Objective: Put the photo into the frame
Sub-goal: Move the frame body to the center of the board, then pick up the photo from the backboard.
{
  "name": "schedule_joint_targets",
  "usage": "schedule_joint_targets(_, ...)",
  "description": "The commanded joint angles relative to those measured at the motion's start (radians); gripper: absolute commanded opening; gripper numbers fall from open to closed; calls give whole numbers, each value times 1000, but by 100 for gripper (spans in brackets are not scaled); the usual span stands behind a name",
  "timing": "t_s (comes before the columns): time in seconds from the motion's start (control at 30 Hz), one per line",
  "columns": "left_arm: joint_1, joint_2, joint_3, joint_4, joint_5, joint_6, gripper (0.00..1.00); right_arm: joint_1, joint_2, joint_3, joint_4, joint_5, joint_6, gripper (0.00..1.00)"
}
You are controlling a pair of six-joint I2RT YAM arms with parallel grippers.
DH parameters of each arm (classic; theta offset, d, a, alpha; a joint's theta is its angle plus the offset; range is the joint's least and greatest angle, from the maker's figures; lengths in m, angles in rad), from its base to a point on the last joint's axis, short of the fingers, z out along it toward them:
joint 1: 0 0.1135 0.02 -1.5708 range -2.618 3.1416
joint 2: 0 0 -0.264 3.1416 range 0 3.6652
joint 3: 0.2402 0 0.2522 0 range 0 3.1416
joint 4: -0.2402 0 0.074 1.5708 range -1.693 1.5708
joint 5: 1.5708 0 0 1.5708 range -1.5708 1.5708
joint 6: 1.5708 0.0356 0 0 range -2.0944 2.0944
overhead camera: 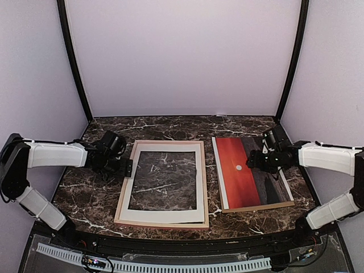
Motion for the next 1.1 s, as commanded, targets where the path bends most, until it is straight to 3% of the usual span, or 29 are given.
schedule_joint_targets(0.0,3,-150,-4,27,113,5,94,-198,-48,-19,-23,52,-103,79)
schedule_joint_targets(0.23,-24,-226,38,170,333,-28,98,-419,29,-25,24,17,-168,82)
schedule_joint_targets(0.37,-102,-165,106,214,342,-26,98,-473,99,-36,64,-11,-181,82)
schedule_joint_targets(0.7,-332,170,357,280,377,-31,96,-475,92,-101,102,-96,-171,77)
schedule_joint_targets(1.07,-476,555,719,263,423,-21,93,-475,-15,-158,85,-117,-153,76)
